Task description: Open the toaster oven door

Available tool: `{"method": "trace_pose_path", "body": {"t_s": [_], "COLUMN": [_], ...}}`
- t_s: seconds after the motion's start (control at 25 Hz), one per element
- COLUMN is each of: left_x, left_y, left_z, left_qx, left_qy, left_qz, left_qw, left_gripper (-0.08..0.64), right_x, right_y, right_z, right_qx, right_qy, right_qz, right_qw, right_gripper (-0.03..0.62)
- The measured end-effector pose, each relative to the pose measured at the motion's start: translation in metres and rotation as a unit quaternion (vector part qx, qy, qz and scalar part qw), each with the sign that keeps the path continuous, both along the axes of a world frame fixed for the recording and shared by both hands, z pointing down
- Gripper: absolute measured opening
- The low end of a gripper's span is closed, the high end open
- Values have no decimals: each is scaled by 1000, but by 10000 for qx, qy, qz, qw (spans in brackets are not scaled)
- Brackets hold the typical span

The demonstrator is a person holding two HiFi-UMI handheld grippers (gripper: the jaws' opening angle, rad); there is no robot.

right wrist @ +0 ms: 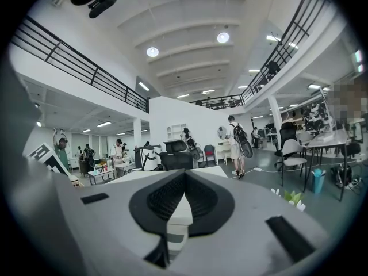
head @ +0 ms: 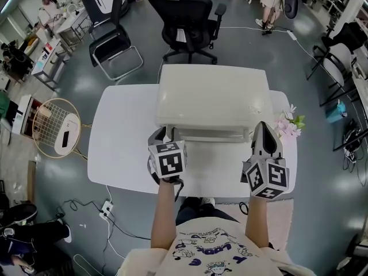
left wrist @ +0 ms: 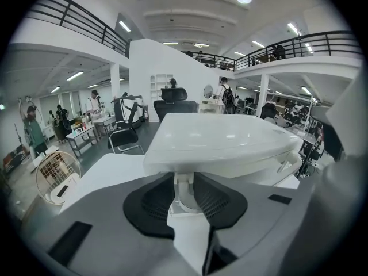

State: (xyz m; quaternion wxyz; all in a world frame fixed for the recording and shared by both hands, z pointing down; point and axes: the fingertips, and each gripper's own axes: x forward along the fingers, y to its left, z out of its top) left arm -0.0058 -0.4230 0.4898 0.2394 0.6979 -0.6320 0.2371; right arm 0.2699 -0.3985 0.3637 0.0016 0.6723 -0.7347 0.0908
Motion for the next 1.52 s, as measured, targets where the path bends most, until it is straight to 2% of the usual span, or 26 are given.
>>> {"method": "trace_pose_path", "body": {"t_s": [0.16, 0.76, 1.16, 1.52], "left_x": [1, 2, 1, -1], "left_y": [-1, 10, 34, 62], "left_z": [2, 3, 8, 17], "left_qx": [27, 166, 293, 227], "left_qy": [-33, -69, -164, -250], "left_qz": [-77, -184, -274, -356], "left_qw": [10000, 9997, 9991, 9988], "left_gripper": [85, 81, 80, 80], "right_x": [1, 11, 8, 3], "right_y": [1, 16, 34, 53], "right_z": [-1, 1, 10, 17], "right_qx": [12, -47, -101, -174], "right_qy": [10, 5, -17, -23], "right_qz": [-30, -122, -343, -511], "right_qw": [10000, 9999, 9994, 9985], "right_gripper": [-4, -4, -5, -5]}}
